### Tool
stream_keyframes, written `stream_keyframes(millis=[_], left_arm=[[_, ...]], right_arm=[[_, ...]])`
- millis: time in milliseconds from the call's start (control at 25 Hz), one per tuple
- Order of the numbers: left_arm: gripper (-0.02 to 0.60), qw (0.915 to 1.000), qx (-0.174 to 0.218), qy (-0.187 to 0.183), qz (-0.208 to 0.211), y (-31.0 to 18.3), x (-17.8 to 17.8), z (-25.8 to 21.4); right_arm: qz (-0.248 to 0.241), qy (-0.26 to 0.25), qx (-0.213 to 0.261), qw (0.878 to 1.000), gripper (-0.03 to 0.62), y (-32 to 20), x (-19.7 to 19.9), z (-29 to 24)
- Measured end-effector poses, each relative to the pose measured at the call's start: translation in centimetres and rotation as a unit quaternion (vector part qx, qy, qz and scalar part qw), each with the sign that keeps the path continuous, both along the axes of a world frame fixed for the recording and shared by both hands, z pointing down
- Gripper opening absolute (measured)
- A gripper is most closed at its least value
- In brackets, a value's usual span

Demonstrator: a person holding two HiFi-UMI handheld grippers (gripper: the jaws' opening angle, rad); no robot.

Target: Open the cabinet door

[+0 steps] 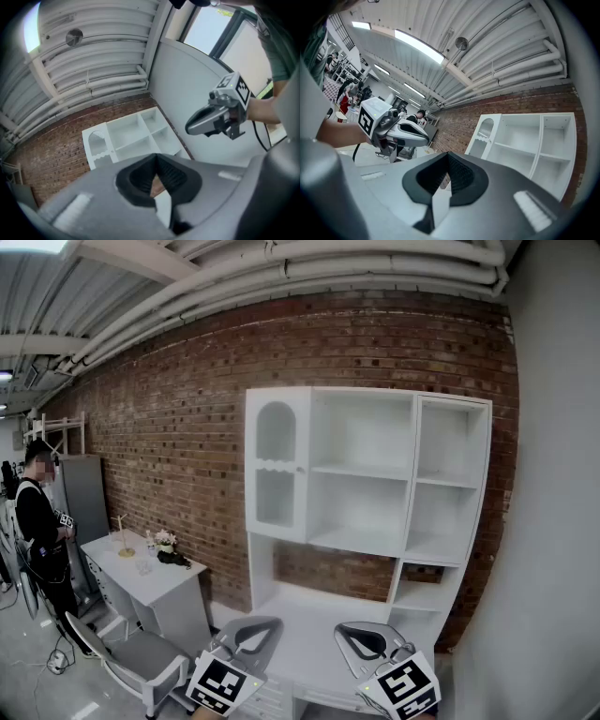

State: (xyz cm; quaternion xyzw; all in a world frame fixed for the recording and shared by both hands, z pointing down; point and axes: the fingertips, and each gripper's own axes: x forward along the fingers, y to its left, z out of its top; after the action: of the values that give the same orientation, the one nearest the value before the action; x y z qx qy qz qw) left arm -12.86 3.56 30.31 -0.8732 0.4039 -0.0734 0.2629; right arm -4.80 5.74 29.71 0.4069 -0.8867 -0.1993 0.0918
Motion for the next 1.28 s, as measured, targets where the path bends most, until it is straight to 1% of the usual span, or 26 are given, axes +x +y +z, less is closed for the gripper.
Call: stream_keyframes(millis=[320,600,880,1280], left_arm=[[0.0,1.0,-0.002,-0.004,-0.003,-0.4,0.9,0.2],[0.0,0.9999,-0.004,-0.006,-0.012,-0.7,2.2,0.5],[0.0,0.9995,-0.006,-0.01,-0.028,-1.3,4.9,0.6],[0.0,0.9981,-0.003,-0.016,-0.059,-1.9,9.3,1.0]], right_arm=[[-0.003,-0.002,0.002,1.0,0.006,-0.5,0.8,-0.2],[-0.012,-0.007,-0.004,1.0,0.008,-0.7,2.3,0.2],[-0.024,-0.018,-0.006,1.0,0.006,-1.7,5.3,0.0],[-0.048,-0.012,0.002,0.999,0.008,-3.0,10.4,0.0]])
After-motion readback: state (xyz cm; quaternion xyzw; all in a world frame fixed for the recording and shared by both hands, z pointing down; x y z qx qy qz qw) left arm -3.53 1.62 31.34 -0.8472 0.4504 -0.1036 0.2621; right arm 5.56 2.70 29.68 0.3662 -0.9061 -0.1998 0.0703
